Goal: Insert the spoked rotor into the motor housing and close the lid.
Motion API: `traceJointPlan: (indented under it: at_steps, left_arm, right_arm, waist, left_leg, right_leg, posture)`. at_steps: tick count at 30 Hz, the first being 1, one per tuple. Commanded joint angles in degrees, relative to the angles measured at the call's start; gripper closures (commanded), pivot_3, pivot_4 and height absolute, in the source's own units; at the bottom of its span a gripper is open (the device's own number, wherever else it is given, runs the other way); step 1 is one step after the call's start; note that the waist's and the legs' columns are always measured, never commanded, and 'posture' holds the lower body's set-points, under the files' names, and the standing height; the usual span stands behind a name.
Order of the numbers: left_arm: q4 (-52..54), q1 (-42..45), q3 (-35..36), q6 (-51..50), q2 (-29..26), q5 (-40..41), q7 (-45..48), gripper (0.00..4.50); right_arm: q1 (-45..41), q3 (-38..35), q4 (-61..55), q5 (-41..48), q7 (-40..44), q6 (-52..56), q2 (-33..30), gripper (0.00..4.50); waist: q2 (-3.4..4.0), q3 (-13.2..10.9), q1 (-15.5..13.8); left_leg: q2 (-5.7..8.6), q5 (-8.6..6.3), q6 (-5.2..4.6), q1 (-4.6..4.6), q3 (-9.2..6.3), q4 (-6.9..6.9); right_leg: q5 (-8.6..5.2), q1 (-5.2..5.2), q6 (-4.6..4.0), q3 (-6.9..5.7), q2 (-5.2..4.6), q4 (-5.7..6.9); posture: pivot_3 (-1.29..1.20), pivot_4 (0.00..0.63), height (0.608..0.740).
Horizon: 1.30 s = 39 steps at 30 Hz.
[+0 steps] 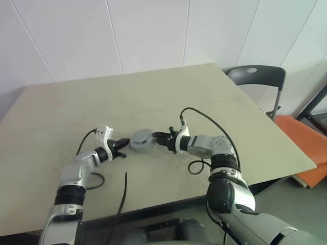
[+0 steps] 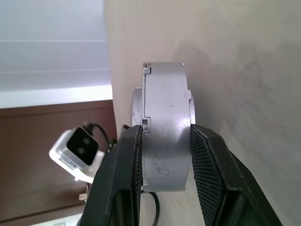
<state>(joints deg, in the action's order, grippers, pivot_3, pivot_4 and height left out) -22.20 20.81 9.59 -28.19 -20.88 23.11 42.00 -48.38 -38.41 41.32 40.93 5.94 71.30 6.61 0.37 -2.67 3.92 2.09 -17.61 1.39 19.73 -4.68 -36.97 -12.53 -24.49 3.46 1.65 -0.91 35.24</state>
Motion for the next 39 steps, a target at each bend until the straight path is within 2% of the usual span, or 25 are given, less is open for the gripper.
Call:
traceJointPlan:
  at_steps: [1,4,7,11,19,24,30,39]
  left_arm:
    - [0.93,0.59,3.64,-2.82,0.27,3.57,-1.39,4.50]
    - [-0.02,1.14,6.67,-5.58,0.90,6.46,-3.02,4.50]
    - [1.72,1.53,10.29,-8.39,2.07,11.06,-4.07,3.93]
    - [3.23,3.24,15.53,-13.14,3.94,18.12,-7.03,2.55]
    - [0.96,4.67,17.34,-16.44,4.24,19.68,-12.58,0.02]
    - [-0.33,6.05,19.62,-17.34,5.47,21.97,-15.95,0.02]
    - [-1.90,8.38,23.58,-22.84,7.22,28.93,-17.86,0.02]
    - [-1.22,9.27,24.23,-27.65,7.94,33.13,-19.42,0.02]
  right_arm:
    - [-5.00,0.13,0.17,4.20,1.12,-2.56,4.26,3.28]
    - [-5.38,0.50,1.43,4.98,1.50,-4.85,4.31,3.28]
    - [-5.63,1.35,2.24,5.25,1.87,-6.01,4.35,3.28]
    - [-5.73,2.63,2.67,6.00,2.69,-6.93,4.47,3.28]
    - [-5.58,5.90,3.26,6.48,5.22,-8.41,4.38,3.28]
    - [-5.62,7.17,3.74,6.45,7.03,-9.13,4.23,3.28]
    - [-5.92,8.21,3.80,6.94,9.63,-9.42,4.28,3.28]
    - [-6.22,9.10,3.84,7.01,11.53,-9.52,4.03,3.28]
  waist:
    - [-0.01,0.00,0.00]
    - [-0.01,0.00,0.01]
    - [-0.03,0.01,0.01]
    - [-0.04,0.02,0.00]
    - [-0.05,0.03,0.02]
    - [-0.08,0.05,0.00]
    - [-0.10,0.06,0.03]
    - [-0.12,0.07,0.03]
  left_leg:
    - [0.02,0.00,0.00,0.04,0.00,0.00]
    - [0.10,0.00,0.00,0.24,-0.01,-0.02]
    - [0.13,0.01,0.02,0.62,-0.01,-0.08]
    - [0.16,0.01,0.03,0.77,-0.01,-0.07]
    - [0.19,0.01,0.04,0.74,-0.01,-0.07]
    - [0.24,0.02,0.06,0.74,-0.01,-0.11]
    - [0.29,0.02,0.07,0.74,-0.01,-0.13]
    - [0.42,0.04,0.10,0.72,-0.01,-0.16]
  right_leg:
    - [0.00,-0.02,0.00,0.00,-0.03,-0.02]
    - [0.02,-0.18,0.00,0.00,-0.15,-0.04]
    - [0.04,-0.54,-0.01,0.00,-0.21,0.03]
    - [0.05,-0.73,-0.02,0.01,-0.27,0.12]
    - [0.06,-0.73,-0.03,0.01,-0.28,0.18]
    - [0.06,-0.73,-0.03,0.01,-0.32,0.22]
    - [0.06,-0.73,-0.03,0.01,-0.38,0.26]
    - [0.07,-0.74,-0.03,0.01,-0.50,0.37]
  posture:
    - [0.00,0.000,0.740]
    - [0.00,0.000,0.740]
    - [0.00,0.000,0.740]
    - [0.00,0.000,0.740]
    - [0.00,0.000,0.740]
    - [0.00,0.000,0.740]
    - [0.00,0.000,0.740]
    - [0.00,0.000,0.740]
